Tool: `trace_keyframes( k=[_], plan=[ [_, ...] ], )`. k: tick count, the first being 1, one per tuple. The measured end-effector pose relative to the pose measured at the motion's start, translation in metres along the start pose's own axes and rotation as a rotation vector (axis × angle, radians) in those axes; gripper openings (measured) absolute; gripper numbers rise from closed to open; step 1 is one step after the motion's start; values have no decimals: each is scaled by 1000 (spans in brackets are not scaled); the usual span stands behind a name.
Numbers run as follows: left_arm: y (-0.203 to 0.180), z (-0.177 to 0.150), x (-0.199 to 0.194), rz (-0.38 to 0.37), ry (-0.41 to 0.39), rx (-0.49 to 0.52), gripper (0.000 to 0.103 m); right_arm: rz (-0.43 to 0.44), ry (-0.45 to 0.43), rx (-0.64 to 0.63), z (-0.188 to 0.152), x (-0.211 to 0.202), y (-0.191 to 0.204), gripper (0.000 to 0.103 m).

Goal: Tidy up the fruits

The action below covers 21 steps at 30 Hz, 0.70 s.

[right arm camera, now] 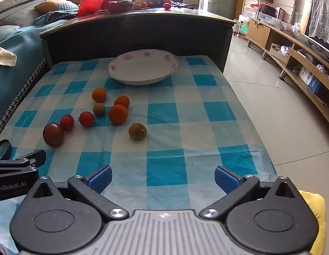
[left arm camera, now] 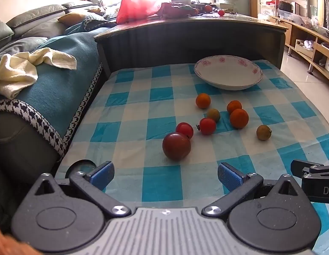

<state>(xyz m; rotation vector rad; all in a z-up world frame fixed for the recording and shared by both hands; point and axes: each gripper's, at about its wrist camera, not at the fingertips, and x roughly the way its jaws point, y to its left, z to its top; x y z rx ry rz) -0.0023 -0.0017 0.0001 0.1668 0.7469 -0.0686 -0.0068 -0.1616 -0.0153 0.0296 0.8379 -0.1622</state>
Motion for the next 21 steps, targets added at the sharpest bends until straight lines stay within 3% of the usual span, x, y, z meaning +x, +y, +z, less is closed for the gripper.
trace_keyframes(
  k=[2,7,21],
  plan=[
    [1,1,6,-10,43,-5,103,-9,-7,-2,0,-1,0,96],
    [1,-2,11,-10,42,-6,103,-10,-9,-3,-2,2,1,96],
    [-3,-6,24,9,149,2,103,-3,14,-23,-2,8,6,96]
  ],
)
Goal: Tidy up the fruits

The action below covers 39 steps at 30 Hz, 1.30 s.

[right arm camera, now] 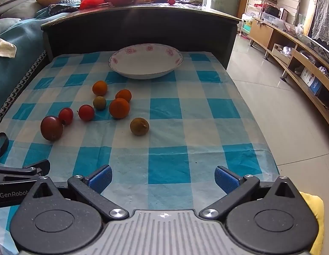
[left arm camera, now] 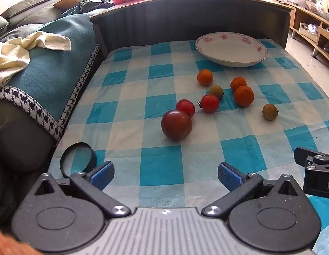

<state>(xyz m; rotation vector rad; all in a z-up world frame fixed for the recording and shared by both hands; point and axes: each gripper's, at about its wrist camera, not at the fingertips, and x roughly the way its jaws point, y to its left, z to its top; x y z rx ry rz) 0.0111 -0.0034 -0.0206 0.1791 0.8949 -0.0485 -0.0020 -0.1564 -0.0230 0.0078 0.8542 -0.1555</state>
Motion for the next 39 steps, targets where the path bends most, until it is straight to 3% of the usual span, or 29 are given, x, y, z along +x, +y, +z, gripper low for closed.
trace_keyframes(
  k=[39],
  plan=[
    [-7,-1,-5,7,-23,39,103,-9,20,-15,-3,5,1,96]
  ],
)
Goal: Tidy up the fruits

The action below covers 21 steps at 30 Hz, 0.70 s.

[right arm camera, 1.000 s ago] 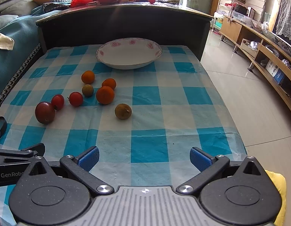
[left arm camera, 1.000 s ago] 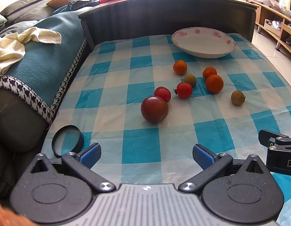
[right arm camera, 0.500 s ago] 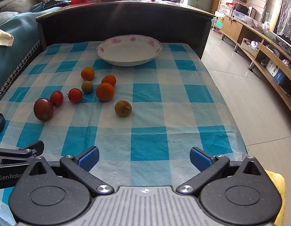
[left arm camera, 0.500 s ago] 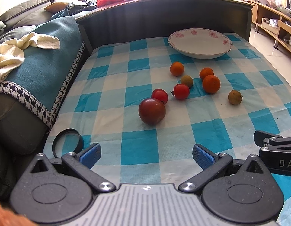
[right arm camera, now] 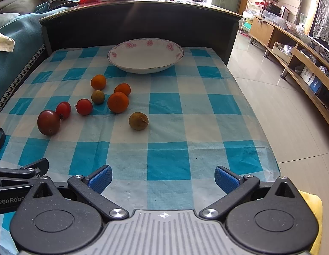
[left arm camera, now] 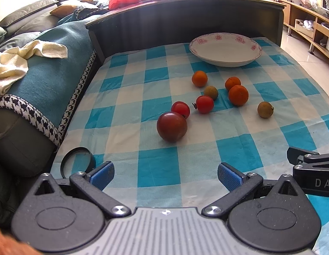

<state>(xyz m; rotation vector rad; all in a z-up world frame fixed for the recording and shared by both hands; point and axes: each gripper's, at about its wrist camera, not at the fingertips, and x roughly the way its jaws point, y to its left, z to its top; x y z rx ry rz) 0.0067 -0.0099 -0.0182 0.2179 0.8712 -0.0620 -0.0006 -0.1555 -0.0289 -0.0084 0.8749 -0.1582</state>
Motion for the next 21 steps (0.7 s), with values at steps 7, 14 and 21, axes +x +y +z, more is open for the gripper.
trace_keyframes(
  k=[7,14,21],
  plan=[
    [-2,0,-2,11,-6,6,103,6,5,0,0,0,0,95],
    [0,0,-14,15,-75,44,103,33,0,9,2,-4,-2,95],
    [8,4,-14,-8,-132,108,103,116,-3,14,13,-6,-5,84]
  ],
)
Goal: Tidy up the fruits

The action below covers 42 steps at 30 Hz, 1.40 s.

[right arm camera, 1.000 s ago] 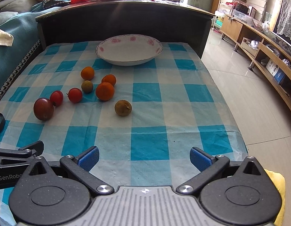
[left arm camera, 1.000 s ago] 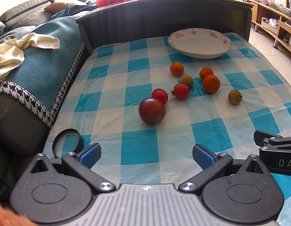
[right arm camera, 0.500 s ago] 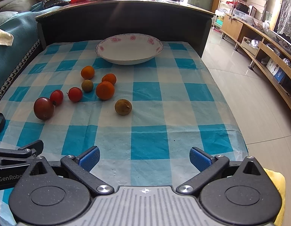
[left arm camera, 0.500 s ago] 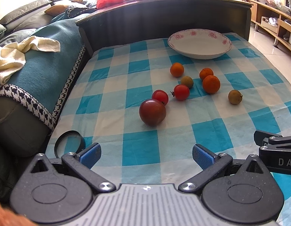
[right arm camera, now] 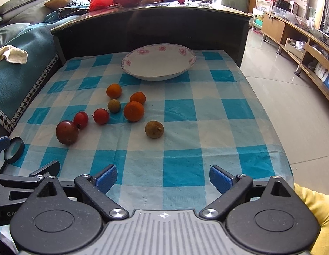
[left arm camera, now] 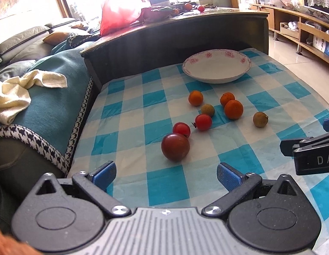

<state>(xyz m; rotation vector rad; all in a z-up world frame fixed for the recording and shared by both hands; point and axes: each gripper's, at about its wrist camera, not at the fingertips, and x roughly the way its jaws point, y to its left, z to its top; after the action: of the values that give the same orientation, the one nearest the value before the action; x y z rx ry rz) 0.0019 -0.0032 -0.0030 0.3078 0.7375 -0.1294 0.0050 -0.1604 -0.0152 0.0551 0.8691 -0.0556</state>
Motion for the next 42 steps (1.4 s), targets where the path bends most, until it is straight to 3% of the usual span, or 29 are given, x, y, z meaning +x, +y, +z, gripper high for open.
trace_keyframes(
  k=[5,11,16,22,28,34,42],
  plan=[
    [22,5,17,-57,5,-5,102,38,3,-94,14,11,1,77],
    [31,10,41,-160,42,4,83,129,-16,-174,34,25,0,70],
    [24,17,57,-181,42,38,79,191,-14,-200,42,39,-5,66],
    [17,19,74,-209,64,46,72,207,11,-190,47,60,-10,64],
    [13,16,85,-210,91,53,55,213,38,-207,49,76,-3,44],
    [15,14,87,-227,84,50,52,179,66,-218,46,83,-2,24],
    [19,17,88,-247,93,39,49,180,72,-220,46,78,-4,23]
  ],
)
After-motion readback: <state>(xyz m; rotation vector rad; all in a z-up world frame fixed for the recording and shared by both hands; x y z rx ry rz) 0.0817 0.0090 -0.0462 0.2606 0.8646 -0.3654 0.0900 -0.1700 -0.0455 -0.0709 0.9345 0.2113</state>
